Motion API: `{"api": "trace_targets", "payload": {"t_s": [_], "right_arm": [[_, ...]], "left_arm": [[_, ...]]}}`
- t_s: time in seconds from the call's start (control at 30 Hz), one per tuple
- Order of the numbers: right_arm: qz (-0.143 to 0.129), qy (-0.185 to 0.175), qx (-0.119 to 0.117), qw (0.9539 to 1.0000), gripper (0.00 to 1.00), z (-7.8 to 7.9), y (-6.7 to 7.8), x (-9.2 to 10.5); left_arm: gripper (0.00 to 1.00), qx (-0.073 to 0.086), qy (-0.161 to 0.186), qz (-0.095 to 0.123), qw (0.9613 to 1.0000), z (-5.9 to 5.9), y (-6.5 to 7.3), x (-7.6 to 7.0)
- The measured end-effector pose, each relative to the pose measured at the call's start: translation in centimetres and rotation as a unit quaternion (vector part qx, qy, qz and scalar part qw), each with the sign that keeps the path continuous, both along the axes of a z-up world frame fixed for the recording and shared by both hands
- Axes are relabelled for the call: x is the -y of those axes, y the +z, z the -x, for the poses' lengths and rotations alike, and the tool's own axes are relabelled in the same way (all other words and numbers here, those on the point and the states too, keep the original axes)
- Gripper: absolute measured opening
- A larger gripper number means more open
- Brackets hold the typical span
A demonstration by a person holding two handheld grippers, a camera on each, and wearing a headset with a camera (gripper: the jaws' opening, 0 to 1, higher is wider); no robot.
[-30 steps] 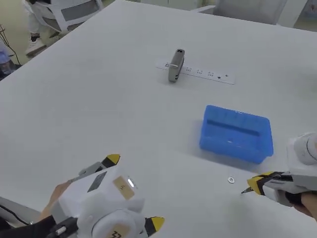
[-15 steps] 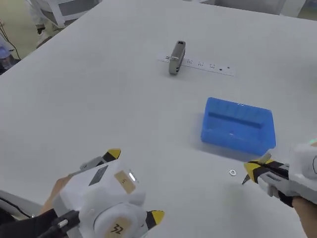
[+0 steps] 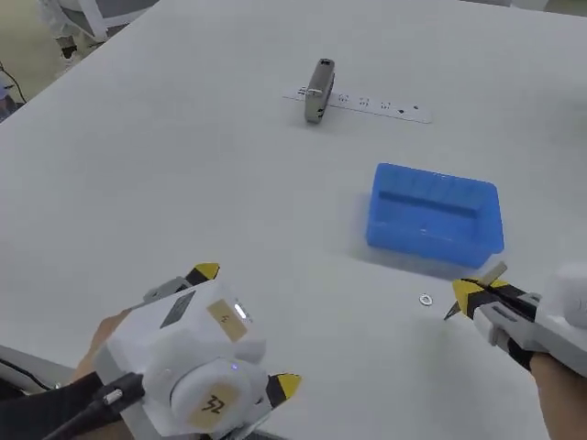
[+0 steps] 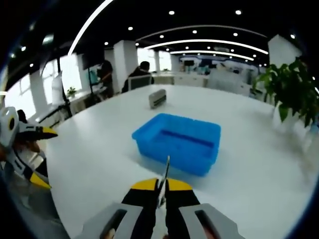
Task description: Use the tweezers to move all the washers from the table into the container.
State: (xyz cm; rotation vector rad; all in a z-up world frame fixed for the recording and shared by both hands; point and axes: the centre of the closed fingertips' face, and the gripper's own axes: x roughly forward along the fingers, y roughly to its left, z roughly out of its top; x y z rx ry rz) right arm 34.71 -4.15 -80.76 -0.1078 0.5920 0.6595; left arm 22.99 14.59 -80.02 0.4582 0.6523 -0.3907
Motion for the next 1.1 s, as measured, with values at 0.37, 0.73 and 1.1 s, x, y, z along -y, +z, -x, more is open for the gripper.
{"api": "trace_targets", "payload": {"t_s": [0.37,0.73,1.1], "right_arm": [[-0.033,-0.015,-0.009,0.9993,0.03,-0.5,0.7,-0.9],[-0.043,-0.011,0.000,0.9990,0.03,-1.4,1.0,-2.3],[-0.025,-0.004,0.013,0.9996,0.03,-1.2,0.2,-2.1]], "left_arm": [[0.86,0.001,0.003,-0.002,1.0000,0.0,0.0,-0.2],[0.85,-0.002,0.002,-0.004,1.0000,0.0,-0.1,-0.2],[0.85,-0.005,0.001,-0.007,1.0000,0.0,-0.3,-0.2]]}}
